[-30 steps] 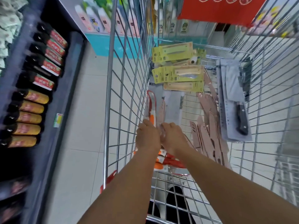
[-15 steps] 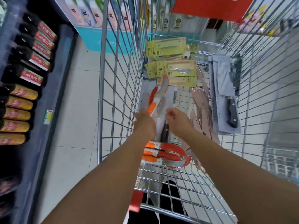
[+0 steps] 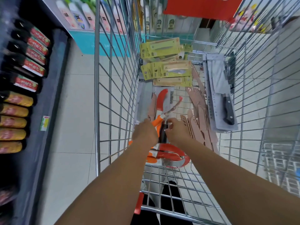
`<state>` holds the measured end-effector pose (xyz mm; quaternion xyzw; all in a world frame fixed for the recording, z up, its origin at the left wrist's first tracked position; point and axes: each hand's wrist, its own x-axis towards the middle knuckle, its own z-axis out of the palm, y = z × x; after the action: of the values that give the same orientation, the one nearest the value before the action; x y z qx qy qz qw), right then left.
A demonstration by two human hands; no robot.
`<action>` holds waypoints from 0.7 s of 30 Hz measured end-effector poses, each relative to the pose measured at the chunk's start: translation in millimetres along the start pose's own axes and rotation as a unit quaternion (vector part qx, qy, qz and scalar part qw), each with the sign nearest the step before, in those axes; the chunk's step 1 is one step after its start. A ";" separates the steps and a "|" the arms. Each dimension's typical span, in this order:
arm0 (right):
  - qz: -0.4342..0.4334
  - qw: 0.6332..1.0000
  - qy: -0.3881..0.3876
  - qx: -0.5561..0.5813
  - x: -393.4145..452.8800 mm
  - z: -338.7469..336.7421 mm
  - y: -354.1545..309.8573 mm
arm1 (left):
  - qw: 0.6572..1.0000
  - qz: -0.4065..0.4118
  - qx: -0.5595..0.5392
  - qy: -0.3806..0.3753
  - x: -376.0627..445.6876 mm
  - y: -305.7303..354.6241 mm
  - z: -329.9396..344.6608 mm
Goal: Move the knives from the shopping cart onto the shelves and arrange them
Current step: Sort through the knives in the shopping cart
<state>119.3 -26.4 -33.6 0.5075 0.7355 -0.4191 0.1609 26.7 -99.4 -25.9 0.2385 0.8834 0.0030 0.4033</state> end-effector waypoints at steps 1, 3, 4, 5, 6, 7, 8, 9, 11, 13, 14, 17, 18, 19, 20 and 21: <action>0.007 1.000 0.010 0.008 0.1 1.9 -1.0 | 1.000 0.010 0.011 0.012 1.7 0.9 1.3; 0.021 0.999 0.021 0.036 -0.1 2.5 -2.1 | 0.999 0.031 0.033 0.027 5.5 4.4 3.4; 0.024 0.998 0.024 0.057 0.2 1.5 -1.0 | 0.998 0.038 0.042 0.033 7.1 6.9 4.0; 0.030 0.996 0.019 0.084 0.7 0.7 0.4 | 0.997 0.039 0.050 0.038 8.1 9.4 4.5; 0.032 0.993 0.011 0.112 1.5 -0.2 2.6 | 0.996 0.038 0.061 0.045 9.2 12.3 5.5; 0.037 0.990 0.000 0.139 2.1 -1.4 4.7 | 0.995 0.036 0.076 0.052 10.4 15.5 7.2; 0.043 0.987 -0.007 0.157 3.9 -2.1 6.7 | 0.994 0.030 0.092 0.055 11.5 19.0 9.7; 0.051 0.985 -0.013 0.167 4.8 -3.9 7.6 | 0.993 0.024 0.099 0.056 12.6 22.4 12.4; 0.063 0.980 -0.016 0.187 6.1 -7.9 7.7 | 0.994 0.010 0.096 0.054 14.8 27.6 17.1; 0.067 0.978 -0.012 0.196 6.9 -11.8 8.1 | 0.993 -0.001 0.101 0.055 16.9 29.1 17.7; 0.064 0.979 -0.004 0.194 7.7 -14.1 8.9 | 0.993 -0.002 0.107 0.053 17.5 29.3 17.1; 0.058 0.980 0.041 0.185 8.7 -24.5 10.6 | 0.993 0.001 0.102 0.056 18.6 33.4 18.6; 0.052 0.981 0.050 0.181 8.3 -27.6 11.1 | 0.994 -0.005 0.085 0.062 18.0 36.0 19.1; 0.049 0.981 0.053 0.180 7.3 -30.6 10.5 | 0.995 -0.011 0.064 0.070 18.3 38.2 19.3; 0.046 0.981 0.053 0.183 6.9 -32.3 10.9 | 0.996 -0.014 0.043 0.078 18.7 39.7 19.2; 0.043 0.982 0.049 0.179 5.2 -33.4 11.5 | 0.996 -0.013 0.026 0.085 19.2 40.4 18.7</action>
<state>133.5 4.4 -22.4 0.5792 0.6328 -0.5116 0.0489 46.2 -59.0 -44.3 0.2366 0.9171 -0.0049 0.3207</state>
